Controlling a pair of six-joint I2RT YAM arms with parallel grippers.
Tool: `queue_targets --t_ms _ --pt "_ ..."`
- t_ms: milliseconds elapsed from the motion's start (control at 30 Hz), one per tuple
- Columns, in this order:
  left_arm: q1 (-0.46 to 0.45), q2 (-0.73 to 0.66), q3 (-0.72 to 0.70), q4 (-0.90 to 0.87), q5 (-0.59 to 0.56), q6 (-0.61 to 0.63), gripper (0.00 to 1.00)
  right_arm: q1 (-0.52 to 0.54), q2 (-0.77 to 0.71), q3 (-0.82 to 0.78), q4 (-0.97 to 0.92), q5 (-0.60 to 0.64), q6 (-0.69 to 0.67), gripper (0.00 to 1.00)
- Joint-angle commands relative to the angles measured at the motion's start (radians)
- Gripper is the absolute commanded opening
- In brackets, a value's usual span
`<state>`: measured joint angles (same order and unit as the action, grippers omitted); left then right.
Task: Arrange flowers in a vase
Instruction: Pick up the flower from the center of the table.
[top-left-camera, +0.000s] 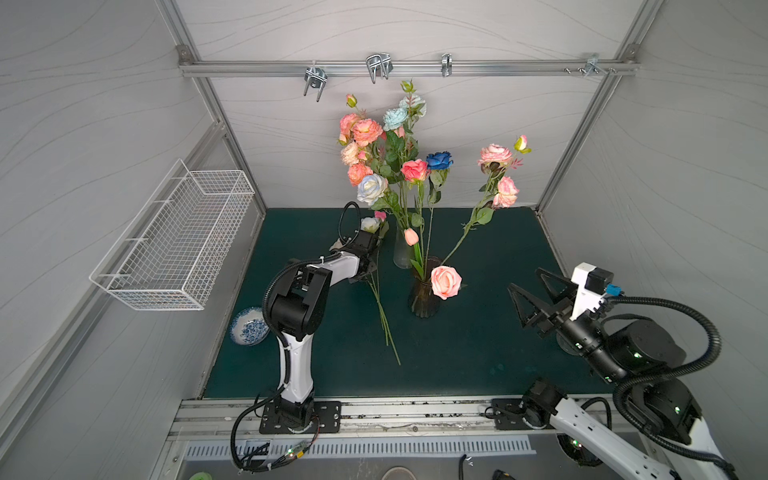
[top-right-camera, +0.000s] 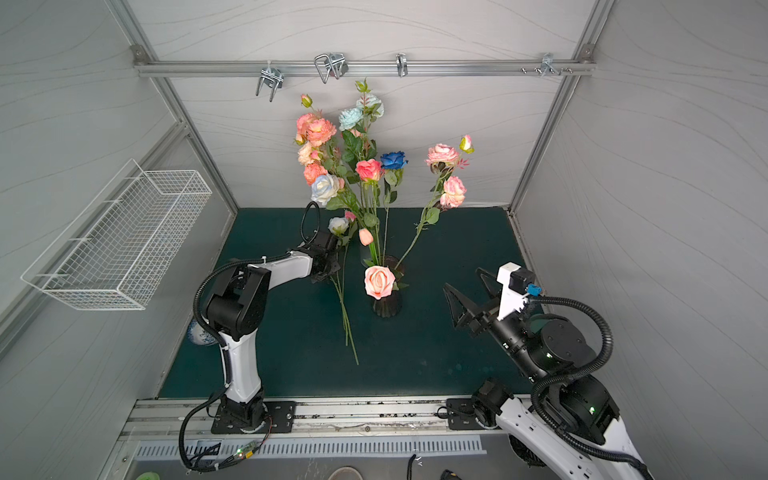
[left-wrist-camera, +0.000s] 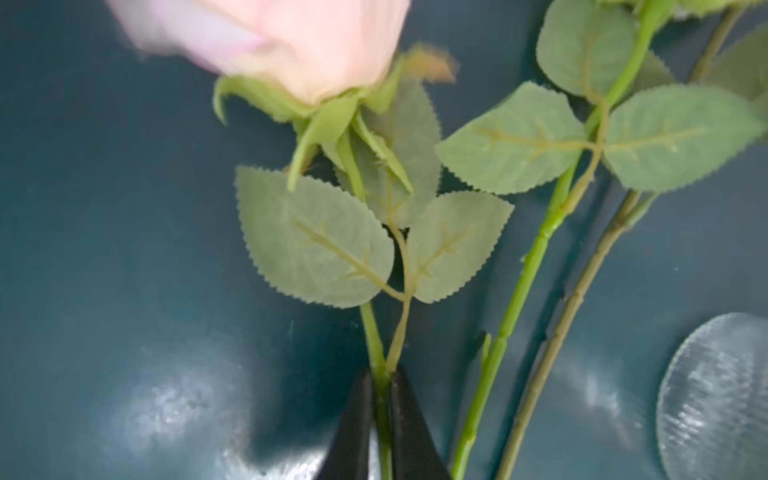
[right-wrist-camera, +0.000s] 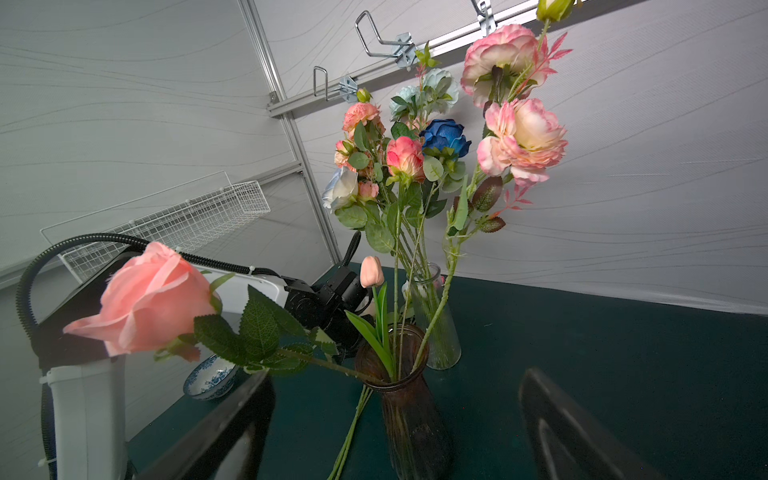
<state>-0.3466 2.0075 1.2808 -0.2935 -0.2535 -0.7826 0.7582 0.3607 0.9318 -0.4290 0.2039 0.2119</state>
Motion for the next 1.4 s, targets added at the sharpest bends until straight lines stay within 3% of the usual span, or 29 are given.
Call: queue_targets --t_ms 0,167,533,633,767,967,1367 --pt "0.009 -0.016 -0.02 0.027 -0.039 -0.021 0.0 0.005 -0.003 0.002 0.004 0.012 -0.013 0.94" --pt "0.012 -0.193 -0.152 0.132 -0.065 -0.032 0.0 0.006 -0.014 0.002 0.002 0.015 -0.012 0.94" --pt "-0.003 -0.814 -0.397 0.211 -0.065 0.004 0.0 0.005 -0.025 0.004 0.007 0.01 -0.006 0.94" --pt "-0.035 -0.964 -0.376 0.19 -0.077 0.042 0.0 0.006 -0.02 0.004 0.015 0.002 0.0 0.94" --pt "-0.162 -1.101 -0.294 0.215 -0.151 0.146 0.0 0.006 -0.008 0.003 0.028 -0.01 0.01 0.94" --pt "-0.345 -1.131 -0.074 0.294 -0.193 0.372 0.0 0.006 0.015 0.019 0.038 -0.024 0.017 0.94" --pt "-0.379 -0.857 0.21 0.533 -0.05 0.465 0.0 0.005 0.048 0.068 0.047 -0.028 0.004 0.94"
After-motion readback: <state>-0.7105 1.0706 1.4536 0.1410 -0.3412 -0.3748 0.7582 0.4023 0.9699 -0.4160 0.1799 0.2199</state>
